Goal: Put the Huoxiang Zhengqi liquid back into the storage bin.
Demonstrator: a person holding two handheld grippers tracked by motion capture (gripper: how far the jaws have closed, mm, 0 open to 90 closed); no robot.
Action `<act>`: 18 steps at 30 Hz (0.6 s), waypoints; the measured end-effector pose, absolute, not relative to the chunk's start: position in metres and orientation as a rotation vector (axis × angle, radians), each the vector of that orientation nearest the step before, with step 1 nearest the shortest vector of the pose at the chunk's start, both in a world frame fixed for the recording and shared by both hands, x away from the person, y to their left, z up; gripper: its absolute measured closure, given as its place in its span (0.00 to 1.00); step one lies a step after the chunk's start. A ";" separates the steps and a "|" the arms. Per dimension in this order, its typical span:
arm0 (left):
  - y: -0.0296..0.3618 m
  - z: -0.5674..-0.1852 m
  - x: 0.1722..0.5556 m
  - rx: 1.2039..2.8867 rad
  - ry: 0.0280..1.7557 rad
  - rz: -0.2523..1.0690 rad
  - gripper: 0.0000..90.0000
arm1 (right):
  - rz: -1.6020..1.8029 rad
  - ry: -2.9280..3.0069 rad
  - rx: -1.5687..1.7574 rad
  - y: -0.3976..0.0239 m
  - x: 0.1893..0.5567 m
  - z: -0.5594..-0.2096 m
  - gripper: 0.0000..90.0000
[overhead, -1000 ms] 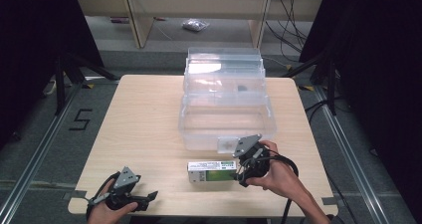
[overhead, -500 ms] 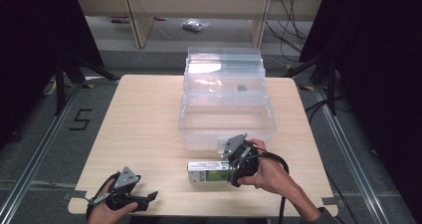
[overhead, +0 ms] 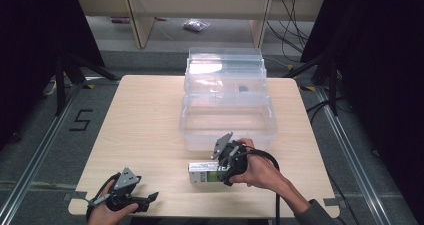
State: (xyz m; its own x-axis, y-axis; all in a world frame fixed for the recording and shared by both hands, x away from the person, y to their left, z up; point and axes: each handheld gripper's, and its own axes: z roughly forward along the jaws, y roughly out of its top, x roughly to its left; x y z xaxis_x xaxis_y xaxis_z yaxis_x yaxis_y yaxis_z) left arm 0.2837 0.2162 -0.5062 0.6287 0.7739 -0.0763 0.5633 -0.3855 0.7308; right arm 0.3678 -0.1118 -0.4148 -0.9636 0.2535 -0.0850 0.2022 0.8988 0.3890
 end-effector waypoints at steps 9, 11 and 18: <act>0.216 -0.506 0.284 2.097 1.042 0.359 0.18 | 0.550 2.991 0.320 -0.103 0.376 -0.424 0.32; 0.216 -0.506 0.284 2.098 1.041 0.358 0.18 | 0.507 3.006 0.373 -0.102 0.376 -0.424 0.33; 0.216 -0.506 0.283 2.095 1.051 0.357 0.18 | 0.483 3.022 0.350 -0.100 0.382 -0.429 0.36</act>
State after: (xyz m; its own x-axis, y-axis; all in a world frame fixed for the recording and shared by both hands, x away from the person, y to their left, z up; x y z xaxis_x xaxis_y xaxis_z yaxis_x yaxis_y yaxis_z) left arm 0.2833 0.2163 -0.5062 0.6234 0.7778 -0.0805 0.5678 -0.3795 0.7305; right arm 0.3818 -0.1000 -0.4288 -0.9723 0.2324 -0.0243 0.2132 0.9250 0.3145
